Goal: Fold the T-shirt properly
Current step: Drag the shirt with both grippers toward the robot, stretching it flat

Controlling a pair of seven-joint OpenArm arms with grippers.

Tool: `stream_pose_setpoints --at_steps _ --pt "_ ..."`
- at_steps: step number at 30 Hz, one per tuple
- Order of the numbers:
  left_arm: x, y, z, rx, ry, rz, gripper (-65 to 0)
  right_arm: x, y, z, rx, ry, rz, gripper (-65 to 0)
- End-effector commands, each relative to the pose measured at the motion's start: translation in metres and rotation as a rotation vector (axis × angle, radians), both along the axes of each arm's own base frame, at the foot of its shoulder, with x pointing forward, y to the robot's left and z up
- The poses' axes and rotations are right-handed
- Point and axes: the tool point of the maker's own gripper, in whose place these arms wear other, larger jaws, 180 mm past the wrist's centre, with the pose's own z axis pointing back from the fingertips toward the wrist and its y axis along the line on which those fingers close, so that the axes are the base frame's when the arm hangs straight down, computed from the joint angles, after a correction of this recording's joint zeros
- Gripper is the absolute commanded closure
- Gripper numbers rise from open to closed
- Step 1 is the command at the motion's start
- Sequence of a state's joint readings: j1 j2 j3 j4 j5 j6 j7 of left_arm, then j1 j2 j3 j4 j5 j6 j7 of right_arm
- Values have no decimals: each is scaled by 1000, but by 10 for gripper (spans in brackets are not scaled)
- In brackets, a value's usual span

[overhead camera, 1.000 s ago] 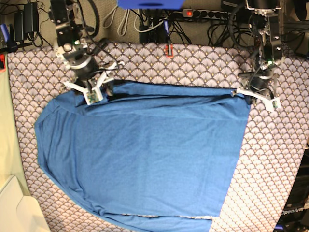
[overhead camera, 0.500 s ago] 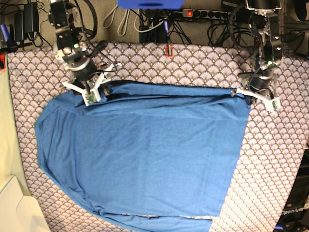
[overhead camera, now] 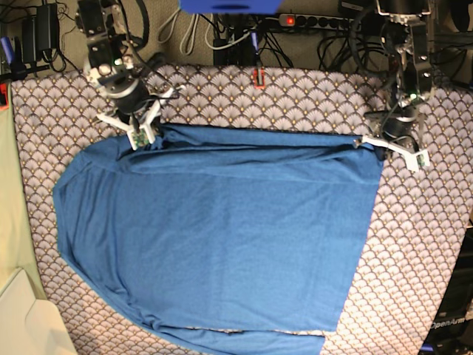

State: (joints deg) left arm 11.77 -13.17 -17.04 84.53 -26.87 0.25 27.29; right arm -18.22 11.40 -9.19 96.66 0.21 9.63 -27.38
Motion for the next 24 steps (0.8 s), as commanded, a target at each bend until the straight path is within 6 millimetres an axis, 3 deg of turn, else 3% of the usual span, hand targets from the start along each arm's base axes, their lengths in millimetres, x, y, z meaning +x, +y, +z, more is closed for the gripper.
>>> stream_pose_setpoints --at_steps 1,7,16,24 --pt "9 5 15 16 -49 0 -4 4 2 13 13 -49 1 0" --pt "8 4 19 20 -56 -5 -4 -6 9 28 31 -76 11 0" --pt "-1 0 26 32 -66 -23 -4 -21 9 26 31 -55 14 0" --pt "-21 20 20 77 -18 -25 -4 -32 6 23 20 -34 25 0"
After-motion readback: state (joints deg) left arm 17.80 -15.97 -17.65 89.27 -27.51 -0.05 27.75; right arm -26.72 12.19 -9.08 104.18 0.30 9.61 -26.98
